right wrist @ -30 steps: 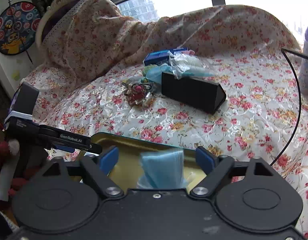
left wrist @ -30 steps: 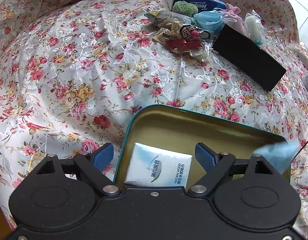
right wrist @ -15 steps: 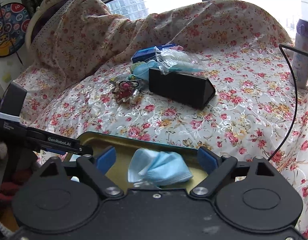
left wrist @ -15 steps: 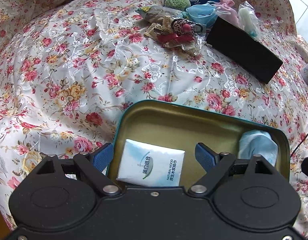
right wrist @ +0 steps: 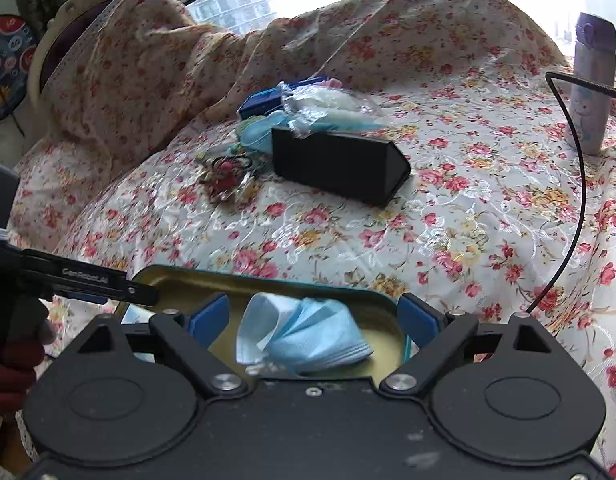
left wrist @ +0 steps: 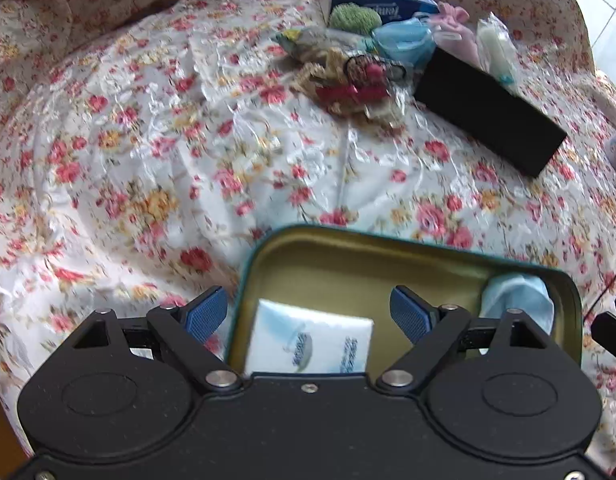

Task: Organize soft objects
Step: 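Grasp the clear plastic bag with white contents using the right gripper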

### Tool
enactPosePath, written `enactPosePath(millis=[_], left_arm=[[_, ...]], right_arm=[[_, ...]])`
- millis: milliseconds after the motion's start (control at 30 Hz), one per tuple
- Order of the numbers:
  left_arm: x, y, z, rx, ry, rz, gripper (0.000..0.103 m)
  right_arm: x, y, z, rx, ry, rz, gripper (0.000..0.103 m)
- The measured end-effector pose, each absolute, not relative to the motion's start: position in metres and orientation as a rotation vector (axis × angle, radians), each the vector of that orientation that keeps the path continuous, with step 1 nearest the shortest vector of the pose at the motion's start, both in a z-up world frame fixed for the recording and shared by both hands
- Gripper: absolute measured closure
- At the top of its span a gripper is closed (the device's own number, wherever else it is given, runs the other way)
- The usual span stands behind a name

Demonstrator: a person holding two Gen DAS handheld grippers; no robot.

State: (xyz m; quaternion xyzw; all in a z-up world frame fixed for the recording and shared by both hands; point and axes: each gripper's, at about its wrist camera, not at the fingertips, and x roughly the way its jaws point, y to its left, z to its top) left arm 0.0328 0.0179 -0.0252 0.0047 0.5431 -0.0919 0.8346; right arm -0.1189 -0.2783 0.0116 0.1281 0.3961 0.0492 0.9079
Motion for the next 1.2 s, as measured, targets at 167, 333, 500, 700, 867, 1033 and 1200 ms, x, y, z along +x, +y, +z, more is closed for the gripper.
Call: enactPosePath(millis=[167, 333, 500, 700, 867, 1033, 1200], left_arm=[[0.047, 0.02, -0.018, 0.019, 1.119, -0.173, 0.018], [0.064, 0.019, -0.011, 0.031, 1.084, -0.155, 0.018], [0.081, 0.017, -0.007, 0.028, 1.061, -0.146, 0.018], [0.095, 0.009, -0.009, 0.032, 1.059, -0.153, 0.018], [0.108, 0.002, -0.013, 0.04, 1.065, -0.152, 0.018], [0.12, -0.006, -0.017, 0.044, 1.072, -0.154, 0.018], [0.129, -0.014, -0.021, 0.051, 1.081, -0.159, 0.018]], right_arm=[[-0.11, -0.286, 0.01, 0.286, 0.807, 0.072, 0.01], [-0.098, -0.292, 0.01, 0.301, 0.79, 0.051, 0.009], [-0.078, -0.295, 0.012, 0.296, 0.754, 0.035, 0.009], [-0.038, -0.302, 0.017, 0.283, 0.685, 0.005, 0.008], [0.005, -0.313, 0.022, 0.304, 0.646, -0.004, 0.008], [0.052, -0.321, 0.031, 0.336, 0.618, -0.014, 0.007], [0.108, -0.319, 0.04, 0.293, 0.619, -0.011, 0.007]])
